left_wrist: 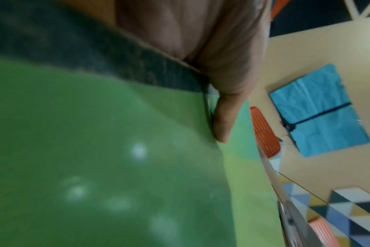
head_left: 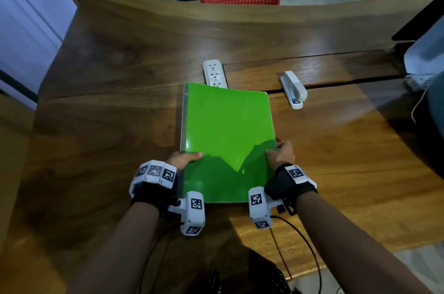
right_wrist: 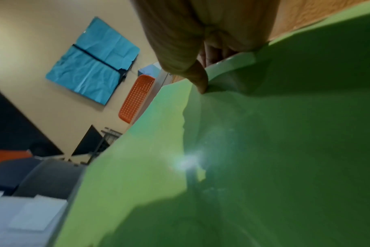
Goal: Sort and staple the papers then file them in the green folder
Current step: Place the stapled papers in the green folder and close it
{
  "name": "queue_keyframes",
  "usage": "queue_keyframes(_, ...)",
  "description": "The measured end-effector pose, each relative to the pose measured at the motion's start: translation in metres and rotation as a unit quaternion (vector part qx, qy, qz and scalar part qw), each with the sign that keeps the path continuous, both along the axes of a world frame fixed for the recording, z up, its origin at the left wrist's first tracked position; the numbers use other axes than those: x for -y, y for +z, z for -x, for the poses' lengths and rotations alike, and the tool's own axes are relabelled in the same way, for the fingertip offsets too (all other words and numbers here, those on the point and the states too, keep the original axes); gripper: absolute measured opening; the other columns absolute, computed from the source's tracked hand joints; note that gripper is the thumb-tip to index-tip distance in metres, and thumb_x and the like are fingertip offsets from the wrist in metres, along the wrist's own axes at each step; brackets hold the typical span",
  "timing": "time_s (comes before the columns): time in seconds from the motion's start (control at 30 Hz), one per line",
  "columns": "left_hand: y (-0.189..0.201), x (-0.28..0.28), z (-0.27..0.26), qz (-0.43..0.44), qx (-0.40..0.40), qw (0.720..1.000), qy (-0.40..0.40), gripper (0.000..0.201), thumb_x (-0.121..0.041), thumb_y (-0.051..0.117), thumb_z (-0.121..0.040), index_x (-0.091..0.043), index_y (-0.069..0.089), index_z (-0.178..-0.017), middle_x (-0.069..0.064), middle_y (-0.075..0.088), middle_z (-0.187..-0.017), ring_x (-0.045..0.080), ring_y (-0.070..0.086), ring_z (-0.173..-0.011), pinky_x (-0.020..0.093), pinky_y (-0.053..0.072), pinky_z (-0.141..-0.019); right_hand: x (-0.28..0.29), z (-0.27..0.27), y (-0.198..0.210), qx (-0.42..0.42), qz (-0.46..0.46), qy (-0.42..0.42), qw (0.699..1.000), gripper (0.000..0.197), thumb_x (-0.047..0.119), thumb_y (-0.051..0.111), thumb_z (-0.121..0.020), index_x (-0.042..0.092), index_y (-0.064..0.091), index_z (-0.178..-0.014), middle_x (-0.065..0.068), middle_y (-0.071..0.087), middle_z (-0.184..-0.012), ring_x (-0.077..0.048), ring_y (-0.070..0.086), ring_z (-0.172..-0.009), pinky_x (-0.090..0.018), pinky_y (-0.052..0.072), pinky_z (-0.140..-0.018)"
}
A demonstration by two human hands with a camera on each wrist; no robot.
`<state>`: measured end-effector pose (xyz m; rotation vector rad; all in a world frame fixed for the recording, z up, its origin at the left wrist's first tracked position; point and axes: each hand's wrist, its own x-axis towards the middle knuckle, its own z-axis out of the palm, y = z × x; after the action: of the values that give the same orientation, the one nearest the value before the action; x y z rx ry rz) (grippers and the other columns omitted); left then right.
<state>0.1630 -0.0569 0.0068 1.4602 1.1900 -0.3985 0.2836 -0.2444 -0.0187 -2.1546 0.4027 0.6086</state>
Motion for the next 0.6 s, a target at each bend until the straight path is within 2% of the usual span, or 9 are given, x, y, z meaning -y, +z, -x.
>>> queue_keyframes(0.13,-0.004,0.005,0.001,-0.051,0.050,0.997,0.030,0.058,-0.020,0.066,-0.085,0.009,0.044,-0.129,0.018,0.055,-0.125,0.031,0.054,-0.115,0.034,0.042,-0.095,-0.003,0.003,0.001,0.042,0.009,0.007,0.999,0.047,-0.005,0.058,-0.083,-0.001,0.037,-0.125,-0.021,0.039,-0.136,-0.035,0.044,-0.122,-0.039,0.039,-0.104)
queue_keyframes(0.23,0.002,0.008,0.005,-0.062,0.102,0.992,0.051,0.053,-0.019,0.067,-0.082,0.013,0.050,-0.121,0.020,0.059,-0.108,0.032,0.056,-0.106,0.033,0.042,-0.087,0.001,0.001,0.005,0.045,0.037,0.007,0.998,0.056,0.019,0.062,-0.085,-0.001,0.035,-0.129,-0.022,0.035,-0.139,-0.040,0.037,-0.127,-0.047,0.034,-0.106)
queue_keyframes(0.3,0.007,0.004,0.011,-0.055,0.109,0.990,0.064,0.051,-0.020,0.068,-0.081,0.015,0.050,-0.114,0.025,0.058,-0.102,0.034,0.057,-0.103,0.038,0.044,-0.090,0.001,-0.001,0.007,0.021,0.002,0.024,0.999,0.053,0.034,0.058,-0.087,0.001,0.043,-0.126,-0.021,0.044,-0.134,-0.038,0.039,-0.126,-0.045,0.034,-0.105)
queue_keyframes(0.37,0.010,-0.008,0.015,-0.058,0.120,0.988,0.082,0.030,-0.020,0.069,-0.080,0.004,0.056,-0.092,0.014,0.057,-0.087,0.025,0.056,-0.088,0.030,0.046,-0.077,-0.006,0.001,0.013,0.008,-0.064,0.055,0.996,0.037,0.036,0.054,-0.089,0.005,0.054,-0.109,-0.021,0.056,-0.117,-0.037,0.051,-0.117,-0.047,0.041,-0.102)
queue_keyframes(0.4,0.009,-0.017,0.019,-0.065,0.126,0.985,0.097,0.031,-0.022,0.071,-0.078,0.002,0.057,-0.091,0.012,0.058,-0.089,0.026,0.057,-0.091,0.028,0.046,-0.076,-0.012,0.002,0.016,0.023,-0.078,0.070,0.994,0.026,0.031,0.054,-0.090,0.007,0.055,-0.100,-0.019,0.058,-0.107,-0.035,0.055,-0.110,-0.046,0.045,-0.098)
queue_keyframes(0.47,0.012,-0.033,0.025,-0.074,0.120,0.983,0.122,0.068,-0.029,0.079,-0.068,0.010,0.053,-0.117,0.019,0.059,-0.115,0.035,0.054,-0.114,0.038,0.045,-0.095,-0.025,0.005,0.026,0.074,-0.075,0.107,0.989,0.012,0.020,0.052,-0.092,0.008,0.051,-0.092,-0.013,0.053,-0.094,-0.024,0.053,-0.097,-0.032,0.043,-0.086)
queue_keyframes(0.5,0.014,-0.040,0.029,-0.079,0.101,0.982,0.136,0.079,-0.031,0.080,-0.065,0.012,0.048,-0.124,0.019,0.055,-0.123,0.036,0.052,-0.117,0.039,0.043,-0.101,-0.033,0.006,0.029,0.097,-0.072,0.125,0.985,0.009,0.015,0.050,-0.093,0.006,0.049,-0.090,-0.010,0.050,-0.088,-0.019,0.047,-0.092,-0.027,0.037,-0.080)
queue_keyframes(0.53,0.014,-0.048,0.033,-0.089,0.087,0.981,0.150,0.069,-0.029,0.077,-0.070,0.014,0.050,-0.118,0.020,0.054,-0.117,0.034,0.055,-0.109,0.034,0.045,-0.098,-0.041,0.011,0.035,0.112,-0.068,0.142,0.981,0.010,0.012,0.047,-0.094,0.007,0.048,-0.085,-0.004,0.048,-0.081,-0.017,0.042,-0.090,-0.024,0.032,-0.078)
queue_keyframes(0.6,0.010,-0.060,0.045,-0.091,0.050,0.979,0.177,0.035,-0.025,0.070,-0.081,0.007,0.055,-0.078,0.019,0.052,-0.094,0.027,0.055,-0.084,0.024,0.052,-0.071,-0.055,0.022,0.041,0.124,-0.049,0.166,0.977,0.029,0.009,0.044,-0.095,0.014,0.039,-0.067,0.004,0.043,-0.071,-0.015,0.039,-0.089,-0.024,0.032,-0.076)
